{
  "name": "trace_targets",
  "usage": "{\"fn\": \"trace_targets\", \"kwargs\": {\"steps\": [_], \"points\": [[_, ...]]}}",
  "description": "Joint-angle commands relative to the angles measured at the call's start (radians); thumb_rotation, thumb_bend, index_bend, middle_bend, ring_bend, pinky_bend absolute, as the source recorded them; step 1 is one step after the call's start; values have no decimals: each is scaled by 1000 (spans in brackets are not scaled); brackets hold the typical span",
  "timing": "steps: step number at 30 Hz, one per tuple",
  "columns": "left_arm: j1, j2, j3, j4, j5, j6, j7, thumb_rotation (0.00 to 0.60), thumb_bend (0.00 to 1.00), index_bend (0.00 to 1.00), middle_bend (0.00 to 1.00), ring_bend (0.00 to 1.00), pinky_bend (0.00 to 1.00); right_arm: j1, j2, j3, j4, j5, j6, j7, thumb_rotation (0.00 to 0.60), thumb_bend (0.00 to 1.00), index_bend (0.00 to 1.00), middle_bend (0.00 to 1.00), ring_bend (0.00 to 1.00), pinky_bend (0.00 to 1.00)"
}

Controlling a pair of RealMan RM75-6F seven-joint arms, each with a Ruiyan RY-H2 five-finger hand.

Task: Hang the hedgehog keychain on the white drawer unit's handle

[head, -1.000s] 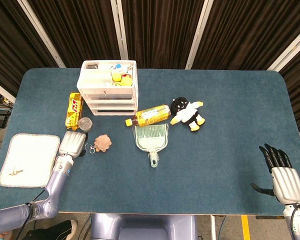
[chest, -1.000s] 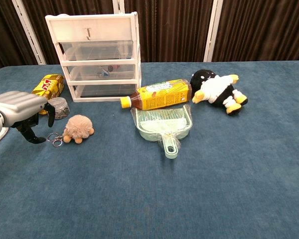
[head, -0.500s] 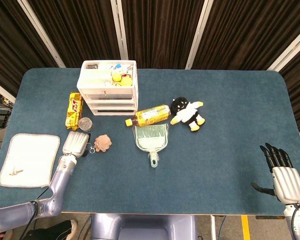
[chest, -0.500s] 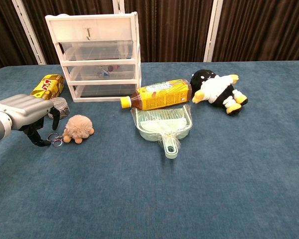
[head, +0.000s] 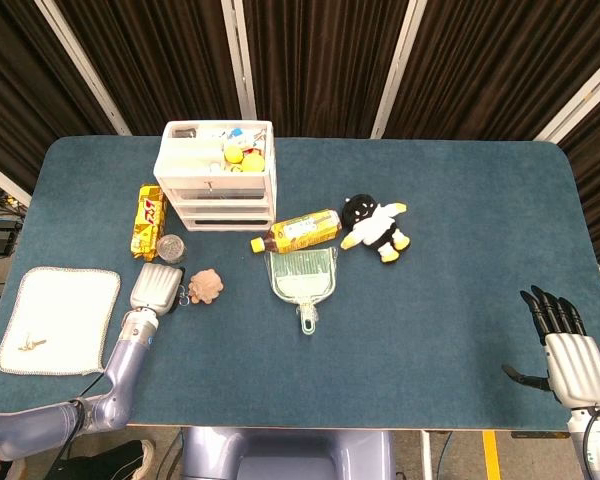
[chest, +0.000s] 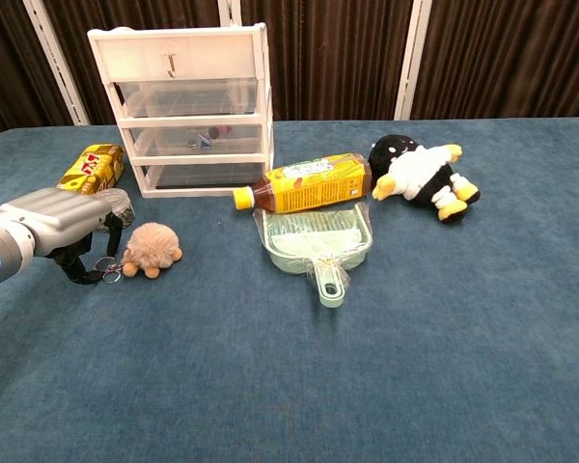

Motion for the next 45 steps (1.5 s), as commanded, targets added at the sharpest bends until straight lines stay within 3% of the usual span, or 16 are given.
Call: {"fn": "trace_targets", "kwargs": {"steps": [1, 17, 35, 45], "points": [[-2, -3, 4, 3, -2, 1, 2, 600, 244, 449, 1000, 868, 755, -1, 1, 0, 0, 1, 0, 2, 600, 38, 0, 0, 0, 0], [-7, 39, 7, -46, 43, 22, -30, 600, 274, 492, 1000, 868, 753, 0, 1, 2, -1, 4, -1, 1, 600, 40, 0, 0, 0, 0], [-63, 159, 23, -127, 343, 79, -80, 600, 274, 502, 1000, 866, 753, -1, -1, 3, -1, 9, -2, -5, 600, 40, 0, 0, 0, 0], [-140, 214, -2, -103, 492, 74, -79, 600, 272, 504, 1000, 865, 753, 0, -1, 5, -1, 12, -4, -4, 600, 40, 0, 0, 0, 0]]}}
